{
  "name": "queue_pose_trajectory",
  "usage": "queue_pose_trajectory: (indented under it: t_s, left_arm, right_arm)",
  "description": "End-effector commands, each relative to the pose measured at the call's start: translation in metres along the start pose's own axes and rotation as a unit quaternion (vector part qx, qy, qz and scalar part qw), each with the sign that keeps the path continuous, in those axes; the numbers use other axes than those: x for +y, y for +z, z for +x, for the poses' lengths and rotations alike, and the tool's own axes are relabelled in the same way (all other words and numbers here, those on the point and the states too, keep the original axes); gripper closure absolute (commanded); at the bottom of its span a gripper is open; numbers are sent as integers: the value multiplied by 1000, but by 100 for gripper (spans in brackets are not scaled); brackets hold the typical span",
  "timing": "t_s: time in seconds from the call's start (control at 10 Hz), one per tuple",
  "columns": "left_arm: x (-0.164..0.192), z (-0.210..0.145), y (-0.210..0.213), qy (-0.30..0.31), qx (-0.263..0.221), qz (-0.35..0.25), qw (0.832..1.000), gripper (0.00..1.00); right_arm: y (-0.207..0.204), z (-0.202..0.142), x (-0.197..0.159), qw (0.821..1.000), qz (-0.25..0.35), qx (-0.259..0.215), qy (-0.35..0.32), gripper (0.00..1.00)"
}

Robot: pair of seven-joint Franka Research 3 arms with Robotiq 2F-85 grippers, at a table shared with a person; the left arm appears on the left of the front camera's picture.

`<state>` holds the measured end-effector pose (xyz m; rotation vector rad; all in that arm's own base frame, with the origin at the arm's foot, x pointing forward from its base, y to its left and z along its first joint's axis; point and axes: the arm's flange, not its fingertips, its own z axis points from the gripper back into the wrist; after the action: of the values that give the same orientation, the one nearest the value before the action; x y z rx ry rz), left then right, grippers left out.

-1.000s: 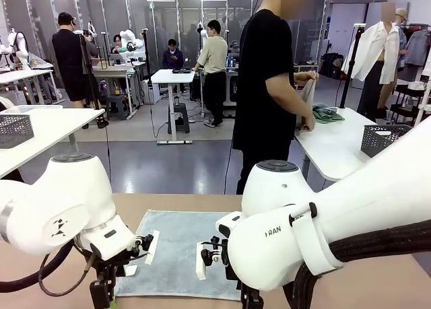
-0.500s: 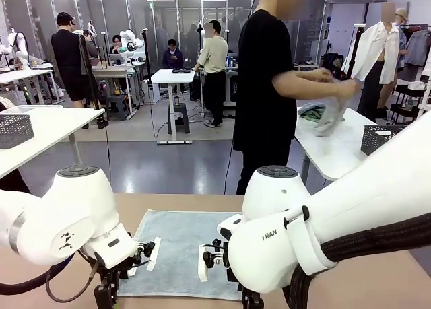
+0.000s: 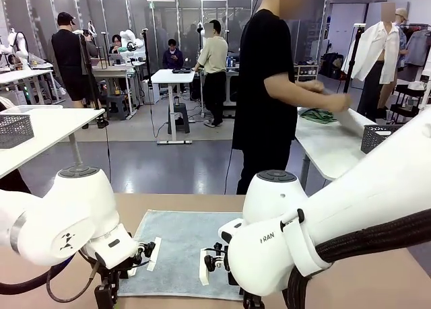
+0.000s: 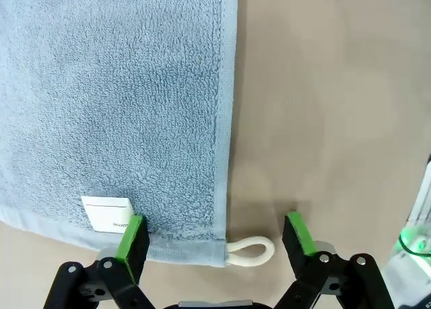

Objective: Fold the towels and place them in the basket.
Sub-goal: When a person lays out a Towel with hook on the table, fold it in half twice.

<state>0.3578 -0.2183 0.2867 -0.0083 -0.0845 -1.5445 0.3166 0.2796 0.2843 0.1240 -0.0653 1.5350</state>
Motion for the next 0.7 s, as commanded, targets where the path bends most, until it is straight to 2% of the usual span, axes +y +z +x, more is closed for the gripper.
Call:
queue_pose_trajectory:
  t_s: [0.0,0.2,0.3,0.4,0.5,0.6]
  left_arm:
    - [-44,-33,-7,-9,-5,13,1000,0]
    - [-43,-33,-8,-12,-3,13,1000,12]
    - [-43,-33,-9,-13,-2,12,1000,26]
    - [-43,-33,-9,-15,-1,12,1000,33]
    - [-43,-32,-9,-17,2,13,1000,51]
    - [-43,-32,-8,-16,3,15,1000,73]
  right_arm:
    - [-9,-23,15,1000,-7,-11,0,0]
    - [-8,-27,11,1000,-16,-8,-11,0]
    - [-7,-28,10,1000,-17,-8,-17,0]
    - [-6,-29,9,1000,-19,-9,-20,0]
    - [-5,-29,8,1000,-20,-9,-22,9]
    - [-5,-28,7,999,-23,-7,-24,44]
